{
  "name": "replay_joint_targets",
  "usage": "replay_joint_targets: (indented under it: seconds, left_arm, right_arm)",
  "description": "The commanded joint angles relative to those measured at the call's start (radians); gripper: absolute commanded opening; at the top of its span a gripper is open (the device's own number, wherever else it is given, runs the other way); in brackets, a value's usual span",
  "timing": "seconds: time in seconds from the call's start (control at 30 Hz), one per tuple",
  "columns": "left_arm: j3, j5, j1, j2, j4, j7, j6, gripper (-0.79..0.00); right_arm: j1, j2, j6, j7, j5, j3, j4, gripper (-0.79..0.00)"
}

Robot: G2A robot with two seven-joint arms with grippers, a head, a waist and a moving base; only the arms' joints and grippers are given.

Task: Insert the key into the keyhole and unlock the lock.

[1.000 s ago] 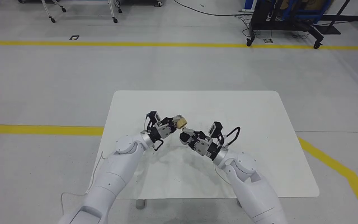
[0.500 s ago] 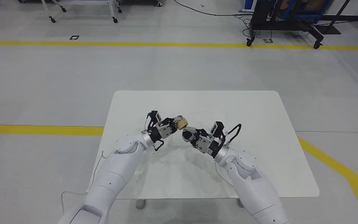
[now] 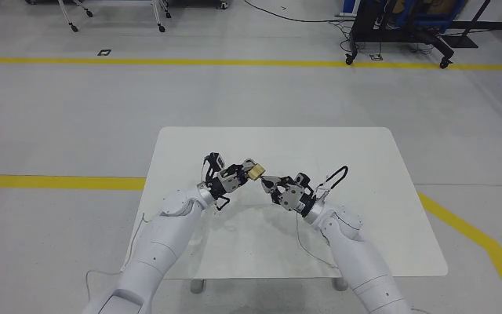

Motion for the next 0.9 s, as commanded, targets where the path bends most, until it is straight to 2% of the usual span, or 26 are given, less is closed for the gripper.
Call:
replay_joint_targets:
  seconds: [0.0, 0.03, 0.13, 0.17, 0.3, 0.4, 0.43, 0.53, 0.67, 0.7, 0.77, 0.8, 0.87]
  left_arm:
    - [-0.004, 0.000, 0.003, 0.001, -0.003, 0.003, -0.002, -0.785]
    - [-0.006, 0.003, 0.003, 0.002, -0.002, 0.008, -0.003, -0.785]
    - [-0.011, 0.033, 0.002, 0.004, -0.004, 0.044, -0.011, -0.785]
    - [-0.012, 0.054, 0.002, 0.005, -0.005, 0.068, -0.014, -0.785]
    - [-0.008, 0.171, 0.005, 0.013, -0.030, 0.174, -0.008, -0.785]
    - [0.010, 0.290, 0.007, 0.017, -0.061, 0.261, 0.040, -0.785]
    - [0.025, 0.365, 0.006, 0.019, -0.078, 0.305, 0.075, -0.785]
    - [0.057, 0.450, 0.010, 0.016, -0.108, 0.371, 0.149, -0.785]
    - [0.112, 0.538, -0.005, 0.003, -0.111, 0.438, 0.262, -0.785]
    - [0.126, 0.553, -0.010, -0.001, -0.112, 0.448, 0.280, -0.757]
    - [0.146, 0.573, -0.021, -0.008, -0.101, 0.459, 0.312, -0.517]
    - [0.154, 0.586, -0.026, -0.010, -0.097, 0.460, 0.324, -0.465]
    - [0.167, 0.593, -0.036, -0.016, -0.086, 0.454, 0.338, -0.437]
  right_arm:
    - [0.007, 0.002, 0.004, 0.002, -0.014, -0.003, 0.001, -0.736]
    - [0.008, 0.004, 0.001, -0.002, -0.029, -0.005, -0.003, -0.514]
    - [-0.001, 0.010, -0.011, -0.017, -0.076, -0.002, -0.029, -0.055]
    - [-0.008, 0.013, -0.019, -0.024, -0.095, 0.001, -0.043, 0.000]
    - [-0.074, 0.028, -0.090, -0.073, -0.182, 0.044, -0.134, 0.000]
    - [-0.153, 0.039, -0.161, -0.093, -0.230, 0.094, -0.220, 0.000]
    - [-0.192, 0.044, -0.193, -0.110, -0.250, 0.119, -0.262, 0.000]
    - [-0.267, 0.052, -0.239, -0.149, -0.299, 0.156, -0.340, 0.000]
    - [-0.282, 0.053, -0.244, -0.155, -0.299, 0.161, -0.355, 0.000]
    - [-0.282, 0.053, -0.244, -0.155, -0.299, 0.161, -0.355, 0.000]
    - [-0.282, 0.053, -0.244, -0.155, -0.299, 0.161, -0.355, 0.000]
    - [-0.282, 0.053, -0.244, -0.155, -0.299, 0.161, -0.355, 0.000]
    - [-0.282, 0.053, -0.244, -0.155, -0.299, 0.161, -0.355, 0.000]
